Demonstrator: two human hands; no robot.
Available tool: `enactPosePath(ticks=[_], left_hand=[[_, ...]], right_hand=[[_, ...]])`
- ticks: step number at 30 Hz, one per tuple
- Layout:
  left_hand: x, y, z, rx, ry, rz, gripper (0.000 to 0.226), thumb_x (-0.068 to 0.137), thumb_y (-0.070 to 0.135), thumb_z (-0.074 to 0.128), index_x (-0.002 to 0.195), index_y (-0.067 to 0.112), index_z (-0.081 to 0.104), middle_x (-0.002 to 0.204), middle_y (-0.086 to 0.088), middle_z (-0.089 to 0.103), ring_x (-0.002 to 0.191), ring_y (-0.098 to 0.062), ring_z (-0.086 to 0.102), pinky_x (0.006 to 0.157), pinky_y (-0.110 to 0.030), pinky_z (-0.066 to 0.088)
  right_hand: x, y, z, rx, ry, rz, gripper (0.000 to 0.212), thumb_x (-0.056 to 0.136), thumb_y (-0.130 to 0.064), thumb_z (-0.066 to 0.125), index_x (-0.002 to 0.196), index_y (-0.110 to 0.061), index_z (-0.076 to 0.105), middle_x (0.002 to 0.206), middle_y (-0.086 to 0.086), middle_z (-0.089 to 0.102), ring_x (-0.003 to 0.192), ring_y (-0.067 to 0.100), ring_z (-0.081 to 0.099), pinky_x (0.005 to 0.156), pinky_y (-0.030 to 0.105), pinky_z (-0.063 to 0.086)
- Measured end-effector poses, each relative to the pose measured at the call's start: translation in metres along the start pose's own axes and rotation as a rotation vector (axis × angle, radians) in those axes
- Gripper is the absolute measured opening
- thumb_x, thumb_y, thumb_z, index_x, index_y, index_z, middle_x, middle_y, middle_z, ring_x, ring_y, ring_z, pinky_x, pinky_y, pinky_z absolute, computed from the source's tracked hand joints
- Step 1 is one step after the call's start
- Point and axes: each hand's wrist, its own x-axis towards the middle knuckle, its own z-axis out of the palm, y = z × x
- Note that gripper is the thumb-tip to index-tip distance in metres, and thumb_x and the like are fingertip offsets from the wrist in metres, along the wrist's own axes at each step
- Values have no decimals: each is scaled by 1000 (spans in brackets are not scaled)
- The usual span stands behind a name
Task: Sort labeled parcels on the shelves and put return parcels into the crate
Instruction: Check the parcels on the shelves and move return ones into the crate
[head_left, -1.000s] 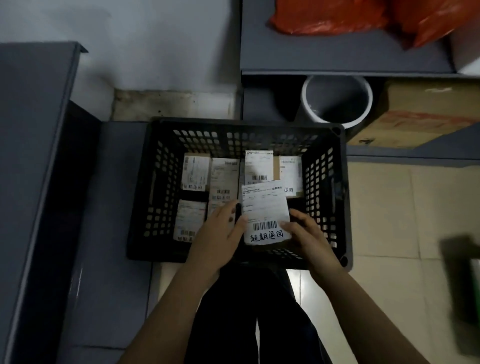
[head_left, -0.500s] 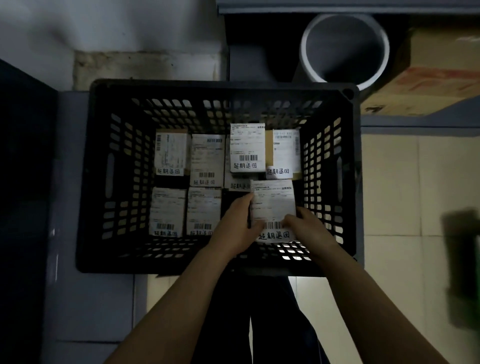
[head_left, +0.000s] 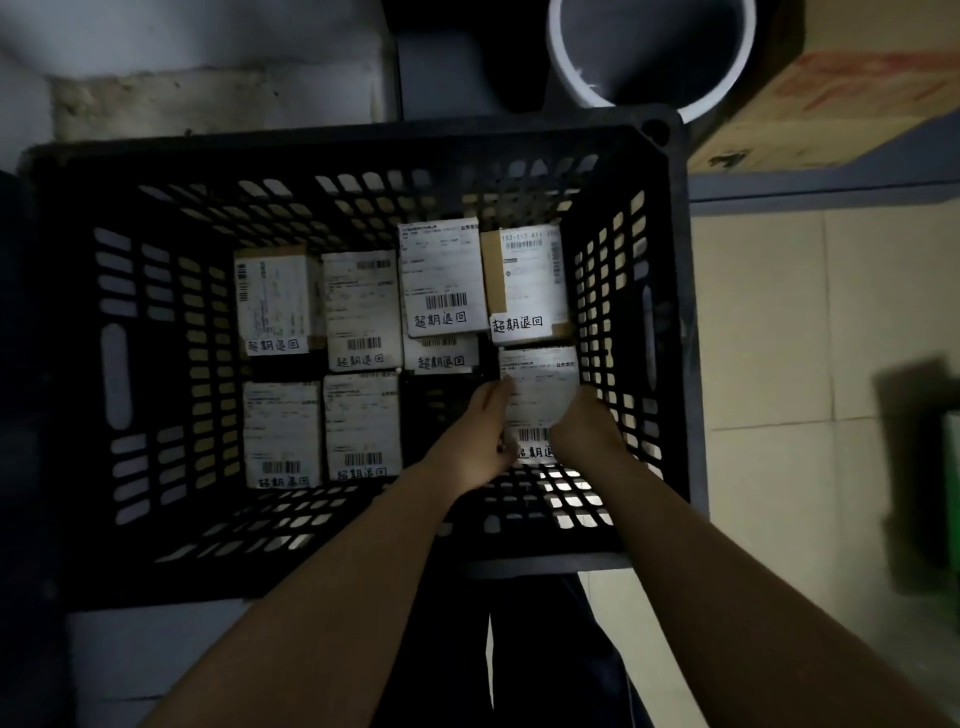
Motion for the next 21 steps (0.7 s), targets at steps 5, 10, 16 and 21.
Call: enactPosePath(ticks=[5,10,16,21], left_hand=[[16,-7,8,66,-15,14,83,92,13,62,155,13,8,160,-8,7,118,-21,53,99,-22,42],[18,-6,8,48,5,28,79,90,10,63,154,13,15,159,-9,11,133,-24,41,105,-21,36],[13,-4,4,38,85,27,73,90,8,61,152,12,23,155,-8,22,127,-23,46,105,-26,40],[-11,11,-15,189,250,123,59,87,9,62,143,10,42,135,-11,49,114,-26,56,94,-41,50]], right_hand=[[19,-1,9,72,66,10,55,95,-15,47,144,-11,25,139,16,47,123,35,50,103,47,43],[20,-1,14,46,83,24,78,95,-12,50,154,-19,0,153,16,29,133,34,41,109,49,36],[7,-4,7,-152,88,-73,80,90,-6,57,152,-9,7,153,20,19,140,33,29,111,43,36],[-28,-6,-14,-156,102,-238,61,85,1,53,143,-8,36,145,16,33,128,34,44,100,38,44]])
